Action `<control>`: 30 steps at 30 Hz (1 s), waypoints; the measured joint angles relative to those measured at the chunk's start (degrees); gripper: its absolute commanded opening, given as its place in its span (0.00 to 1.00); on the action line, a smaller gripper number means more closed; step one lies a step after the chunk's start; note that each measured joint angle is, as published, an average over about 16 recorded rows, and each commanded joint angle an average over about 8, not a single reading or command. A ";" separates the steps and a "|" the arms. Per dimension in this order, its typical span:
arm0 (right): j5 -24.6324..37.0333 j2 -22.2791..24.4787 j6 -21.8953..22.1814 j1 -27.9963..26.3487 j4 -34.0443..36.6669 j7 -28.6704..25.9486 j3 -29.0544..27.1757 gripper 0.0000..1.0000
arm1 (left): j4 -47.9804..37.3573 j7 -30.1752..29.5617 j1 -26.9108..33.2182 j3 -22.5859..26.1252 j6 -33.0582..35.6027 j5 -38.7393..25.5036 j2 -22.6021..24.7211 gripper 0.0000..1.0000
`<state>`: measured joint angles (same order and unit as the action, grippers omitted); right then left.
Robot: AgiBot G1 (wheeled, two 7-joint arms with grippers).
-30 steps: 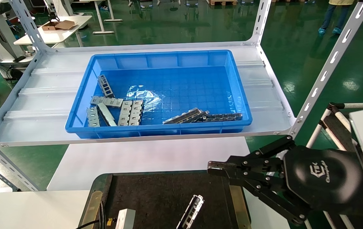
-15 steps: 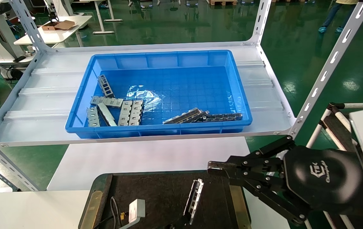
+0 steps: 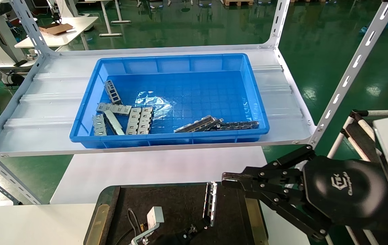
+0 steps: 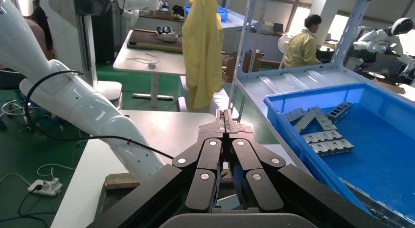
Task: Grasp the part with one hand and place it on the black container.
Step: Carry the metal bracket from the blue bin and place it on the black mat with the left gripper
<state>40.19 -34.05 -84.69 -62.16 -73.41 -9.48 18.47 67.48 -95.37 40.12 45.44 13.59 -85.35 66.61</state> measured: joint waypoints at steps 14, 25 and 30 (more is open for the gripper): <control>-0.02 0.01 0.01 -0.01 0.00 0.01 0.03 0.00 | -3.30 -10.46 1.09 1.68 -2.38 -1.49 2.19 0.00; -0.03 0.02 0.02 -0.01 0.00 0.02 0.05 0.00 | -9.05 -16.62 3.09 3.44 -3.16 -3.79 5.07 0.00; -0.04 0.02 0.02 -0.01 0.00 0.03 0.06 0.01 | -11.90 -18.93 4.30 4.14 -3.40 -5.16 6.46 0.00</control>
<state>40.15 -34.03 -84.67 -62.17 -73.41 -9.45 18.53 55.57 -114.30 44.42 49.58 10.19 -90.51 73.07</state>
